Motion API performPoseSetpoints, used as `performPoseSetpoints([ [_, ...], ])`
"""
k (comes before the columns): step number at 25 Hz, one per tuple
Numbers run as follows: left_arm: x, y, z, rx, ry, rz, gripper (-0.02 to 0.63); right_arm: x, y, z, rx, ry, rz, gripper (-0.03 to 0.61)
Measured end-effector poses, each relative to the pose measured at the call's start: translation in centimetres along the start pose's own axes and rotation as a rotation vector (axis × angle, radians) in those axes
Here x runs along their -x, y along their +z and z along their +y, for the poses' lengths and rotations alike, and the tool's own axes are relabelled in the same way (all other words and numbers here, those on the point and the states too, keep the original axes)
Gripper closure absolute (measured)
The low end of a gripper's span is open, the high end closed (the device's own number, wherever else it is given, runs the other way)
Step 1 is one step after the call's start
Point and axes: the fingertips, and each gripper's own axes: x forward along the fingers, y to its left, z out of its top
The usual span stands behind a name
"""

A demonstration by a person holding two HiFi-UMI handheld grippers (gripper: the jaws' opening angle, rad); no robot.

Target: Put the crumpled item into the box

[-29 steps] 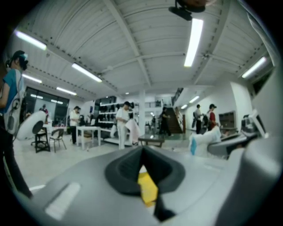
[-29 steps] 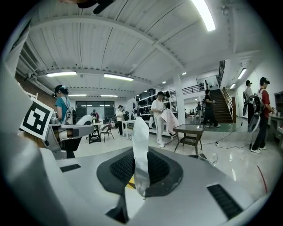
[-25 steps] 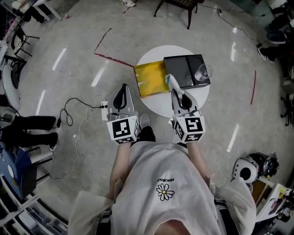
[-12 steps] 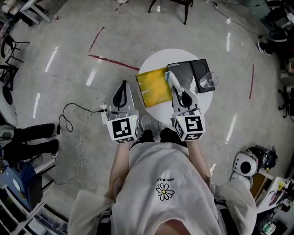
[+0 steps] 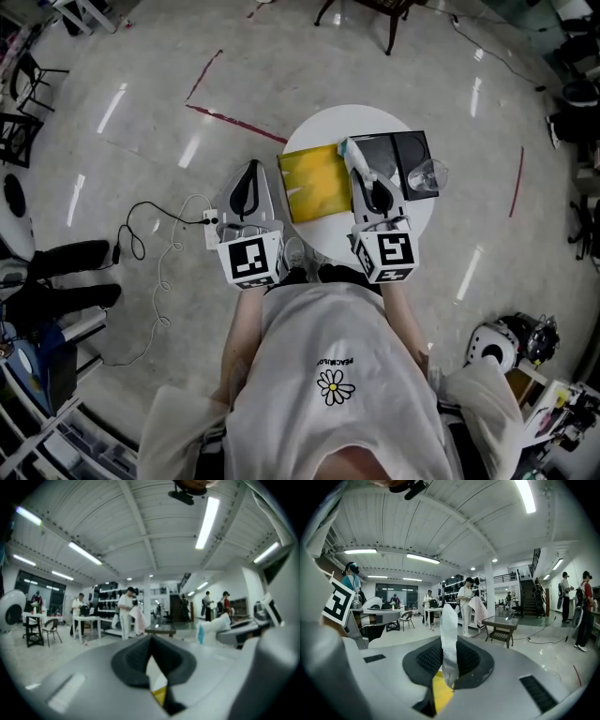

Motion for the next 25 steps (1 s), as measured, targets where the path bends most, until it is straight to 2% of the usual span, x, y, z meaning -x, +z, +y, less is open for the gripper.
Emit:
performPoseSetpoints([
  [6,-0.3,0.2,-0.4,-0.005,0.003,0.003,0.615,-0.2,-0.2,-0.2,0.015,0.014,0.015,0.537],
  [9,-0.3,0.0,-0.3,-0.001,0.012,0.014,0.615,-0.7,-0.3,0.0,0.105,0.021,0.051,0.537],
  [14,-0.1,-0.4,0.0,-0.007,0.028,0.027,0.615,-2.6,-2.2,1.1,0.411,0.097,0.182,0.537],
  [20,-0.2,-0.6,0.7,-0.018,0.048,0.025,0.615,-5.6,-7.6,2.0,0.827,0.189,0.337,0.537],
  [25,0.2,-0.6,1.5,-0.012,0.082,0.029,0.615,-7.5,-12.1,2.2,1.063,0.269,0.429,0.537],
])
